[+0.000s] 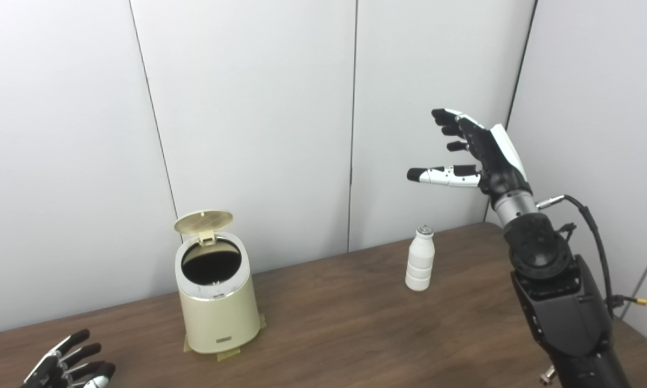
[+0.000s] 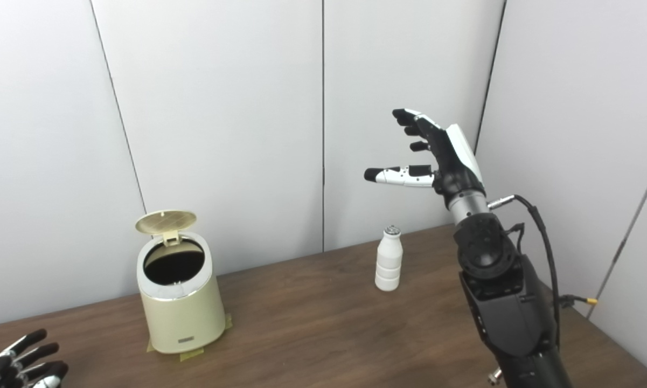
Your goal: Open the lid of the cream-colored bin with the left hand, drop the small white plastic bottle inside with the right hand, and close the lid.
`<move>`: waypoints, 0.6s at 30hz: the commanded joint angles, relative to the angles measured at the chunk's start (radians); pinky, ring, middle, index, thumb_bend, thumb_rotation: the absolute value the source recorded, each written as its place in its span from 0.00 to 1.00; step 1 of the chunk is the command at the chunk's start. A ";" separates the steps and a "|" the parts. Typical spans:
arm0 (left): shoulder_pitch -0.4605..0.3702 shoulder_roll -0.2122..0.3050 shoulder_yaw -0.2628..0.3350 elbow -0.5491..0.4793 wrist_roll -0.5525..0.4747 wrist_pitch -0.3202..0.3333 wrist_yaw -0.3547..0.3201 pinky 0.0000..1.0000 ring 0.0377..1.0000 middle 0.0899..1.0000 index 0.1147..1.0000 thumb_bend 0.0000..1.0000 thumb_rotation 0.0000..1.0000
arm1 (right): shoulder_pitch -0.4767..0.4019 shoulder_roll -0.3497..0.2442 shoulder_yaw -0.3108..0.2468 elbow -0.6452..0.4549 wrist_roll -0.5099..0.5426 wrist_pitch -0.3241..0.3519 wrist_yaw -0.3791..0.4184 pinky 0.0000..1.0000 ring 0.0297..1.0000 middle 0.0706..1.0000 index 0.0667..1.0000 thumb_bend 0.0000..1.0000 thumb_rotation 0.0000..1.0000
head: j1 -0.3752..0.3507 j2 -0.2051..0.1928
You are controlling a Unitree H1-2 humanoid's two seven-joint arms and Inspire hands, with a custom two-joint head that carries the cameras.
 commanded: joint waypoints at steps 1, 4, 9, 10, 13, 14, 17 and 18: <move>-0.034 0.017 0.004 -0.012 -0.003 -0.048 0.000 0.56 0.67 0.73 0.81 0.66 0.19 | -0.024 -0.042 -0.022 0.003 0.028 -0.007 0.011 0.78 0.85 0.86 0.87 0.89 0.31 | -0.002 0.002; -0.033 0.018 0.005 -0.013 -0.002 -0.050 -0.002 0.56 0.66 0.73 0.80 0.67 0.20 | -0.004 -0.051 -0.017 0.040 0.027 -0.018 0.012 0.78 0.86 0.88 0.89 0.87 0.31 | -0.002 0.004; -0.030 0.018 0.008 -0.028 -0.006 -0.030 -0.002 0.54 0.66 0.72 0.80 0.68 0.19 | 0.026 -0.059 -0.010 0.086 0.043 -0.014 0.031 0.77 0.88 0.92 0.92 0.87 0.28 | -0.004 0.007; -0.030 0.020 0.009 -0.024 -0.007 -0.034 -0.004 0.54 0.66 0.72 0.80 0.69 0.19 | 0.031 -0.055 -0.013 0.098 0.057 -0.023 0.035 0.78 0.89 0.93 0.93 0.86 0.26 | -0.004 0.007; -0.034 0.024 0.011 -0.009 -0.009 -0.045 -0.009 0.55 0.66 0.72 0.80 0.70 0.21 | 0.049 -0.049 -0.011 0.143 0.080 -0.062 0.033 0.78 0.90 0.93 0.94 0.86 0.23 | -0.004 0.008; -0.034 0.024 0.011 -0.008 -0.010 -0.046 -0.010 0.55 0.66 0.72 0.79 0.70 0.21 | 0.053 -0.049 -0.009 0.153 0.083 -0.070 0.031 0.78 0.89 0.93 0.94 0.88 0.24 | -0.004 0.008; -0.034 0.024 0.009 -0.013 -0.004 -0.044 -0.009 0.53 0.64 0.71 0.79 0.69 0.20 | 0.073 -0.045 0.004 0.170 0.077 -0.069 0.023 0.79 0.88 0.91 0.94 0.89 0.25 | -0.005 0.010; -0.033 0.025 0.008 -0.013 -0.004 -0.044 -0.009 0.53 0.64 0.71 0.79 0.70 0.20 | 0.081 -0.041 0.006 0.174 0.080 -0.068 0.021 0.79 0.87 0.90 0.93 0.88 0.24 | -0.004 0.009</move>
